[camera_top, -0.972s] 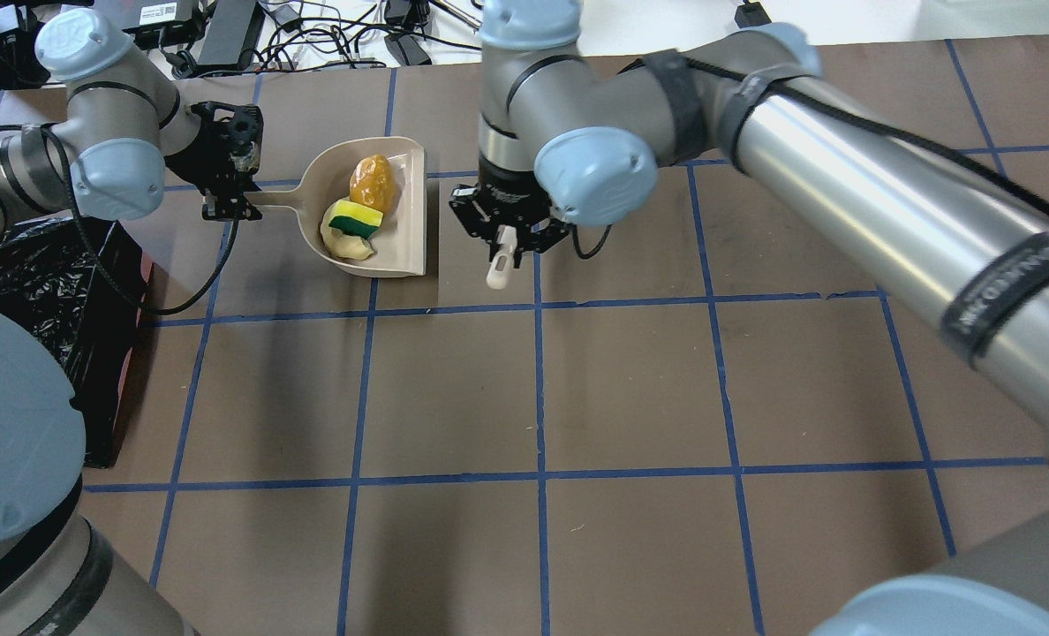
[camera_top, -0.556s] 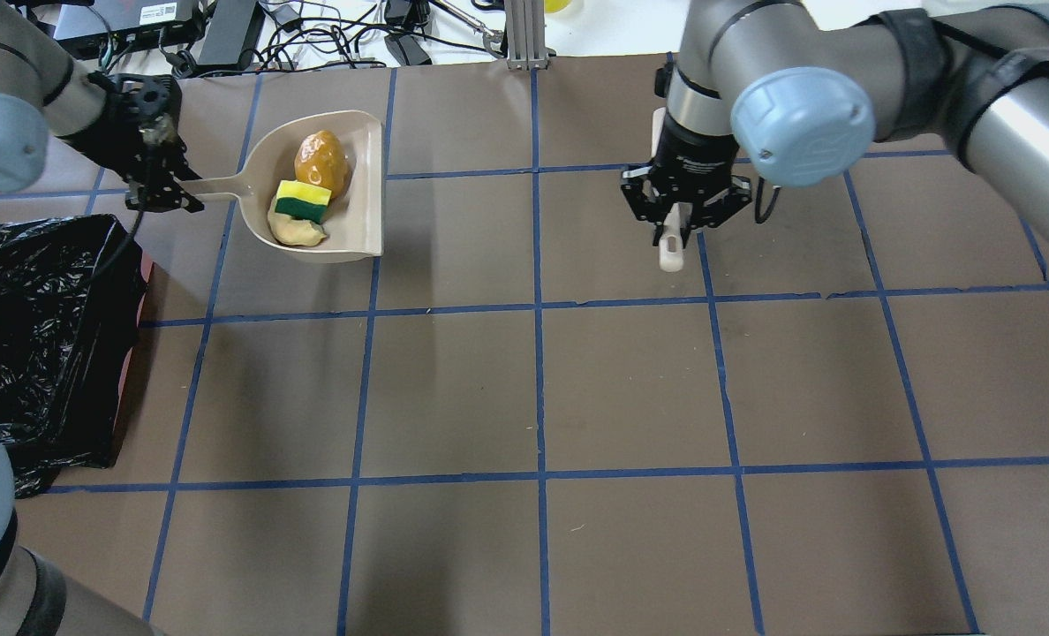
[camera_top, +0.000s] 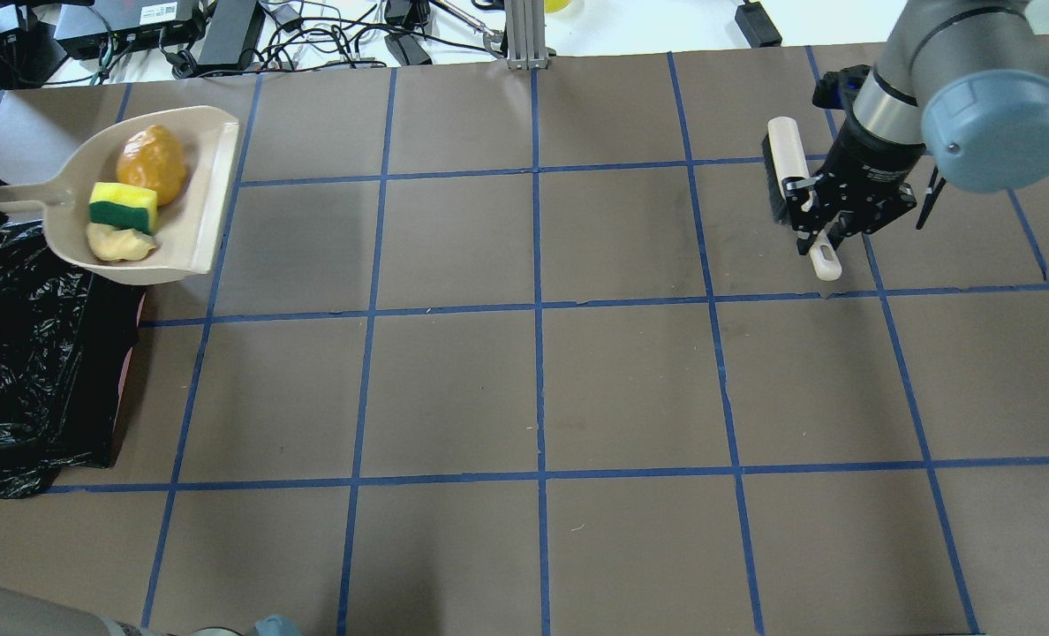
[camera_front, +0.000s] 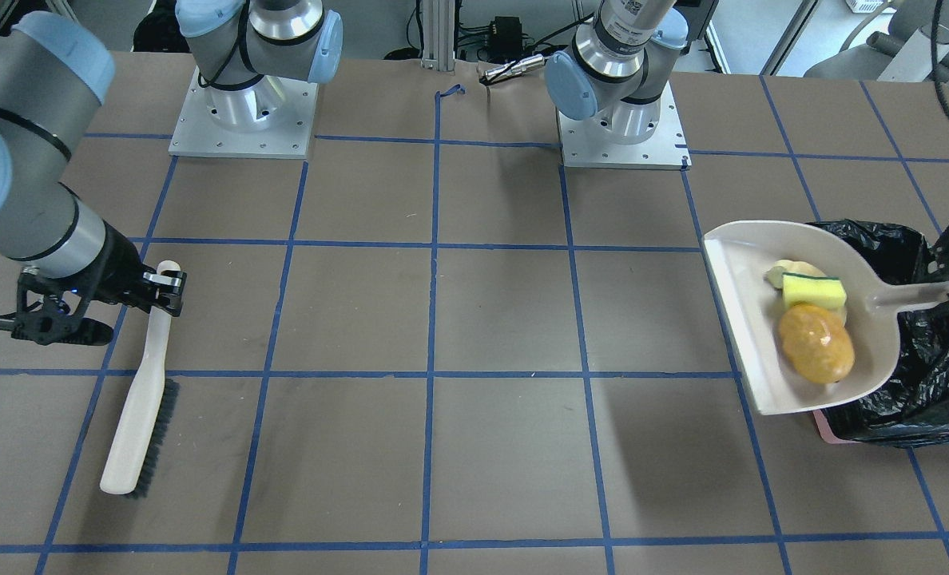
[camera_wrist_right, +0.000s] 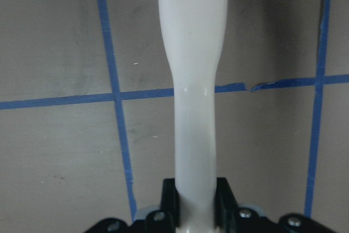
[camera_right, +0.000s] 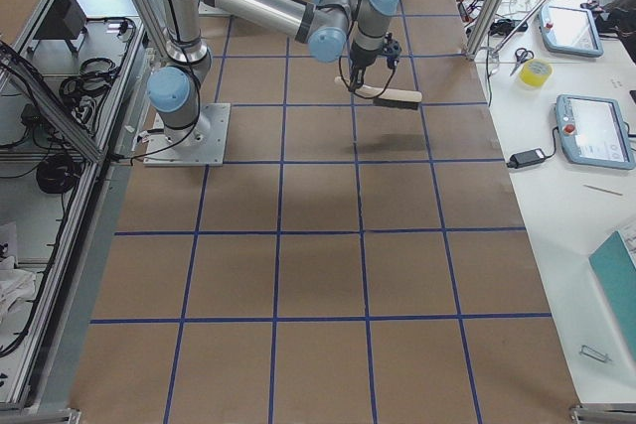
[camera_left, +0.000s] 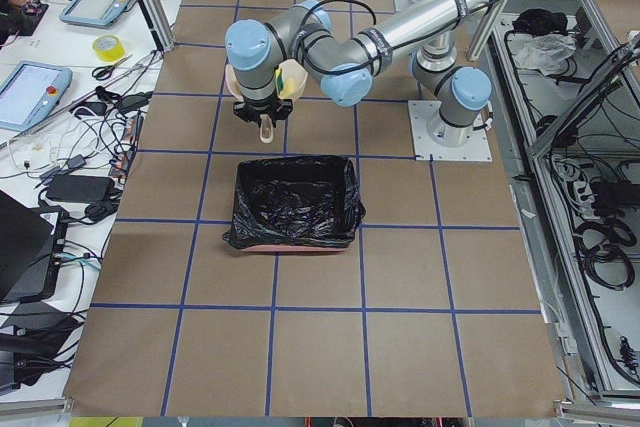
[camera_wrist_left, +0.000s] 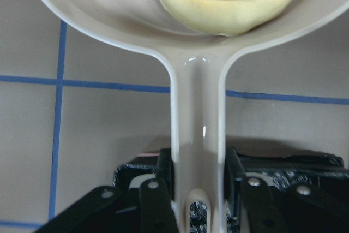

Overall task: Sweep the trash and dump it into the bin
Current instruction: 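Lift the loaded dustpan over the black bin with the left gripper while the right withdraws, then tip the dustpan with the left gripper to dump the items into the bin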

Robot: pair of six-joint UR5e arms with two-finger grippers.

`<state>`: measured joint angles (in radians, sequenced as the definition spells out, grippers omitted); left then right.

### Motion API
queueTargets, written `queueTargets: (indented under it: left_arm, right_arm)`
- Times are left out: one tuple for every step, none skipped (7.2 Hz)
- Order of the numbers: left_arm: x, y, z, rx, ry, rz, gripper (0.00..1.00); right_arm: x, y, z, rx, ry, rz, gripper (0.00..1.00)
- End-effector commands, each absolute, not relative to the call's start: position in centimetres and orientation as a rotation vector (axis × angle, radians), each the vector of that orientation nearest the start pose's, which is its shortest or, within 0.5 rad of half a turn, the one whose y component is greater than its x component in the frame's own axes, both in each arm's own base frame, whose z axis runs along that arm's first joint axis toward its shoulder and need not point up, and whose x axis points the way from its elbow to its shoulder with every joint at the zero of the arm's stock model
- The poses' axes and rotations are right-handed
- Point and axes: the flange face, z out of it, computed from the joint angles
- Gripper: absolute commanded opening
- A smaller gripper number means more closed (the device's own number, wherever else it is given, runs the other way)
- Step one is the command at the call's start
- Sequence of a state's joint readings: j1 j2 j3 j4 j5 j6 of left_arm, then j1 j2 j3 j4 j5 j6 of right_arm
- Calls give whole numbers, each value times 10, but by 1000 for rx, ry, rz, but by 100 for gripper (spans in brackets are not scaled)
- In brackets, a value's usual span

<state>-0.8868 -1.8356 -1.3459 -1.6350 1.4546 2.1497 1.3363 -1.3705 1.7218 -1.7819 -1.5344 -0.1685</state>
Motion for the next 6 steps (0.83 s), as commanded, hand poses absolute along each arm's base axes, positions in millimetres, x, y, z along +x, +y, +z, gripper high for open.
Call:
queueTargets:
  left_arm:
    - [368, -490, 473, 2088, 2427, 1, 0]
    - [410, -474, 485, 2040, 2394, 33, 0]
    - [430, -468, 494, 1997, 2337, 146, 0]
    - [435, -464, 507, 1928, 2293, 274, 0]
    - [424, -462, 517, 1884, 2273, 455, 0]
    - [411, -475, 521, 1851, 2203, 602, 0]
  right_arm:
    - [-47, -549, 305, 41, 3112, 131, 0]
    - [-53, -548, 299, 34, 3154, 131, 0]
    - [-58, -552, 285, 40, 3147, 158, 0]
    - [-70, -560, 272, 27, 3155, 128, 0]
    - [-81, -563, 263, 3, 3153, 125, 0]
    - [-83, -564, 261, 5, 3149, 131, 0]
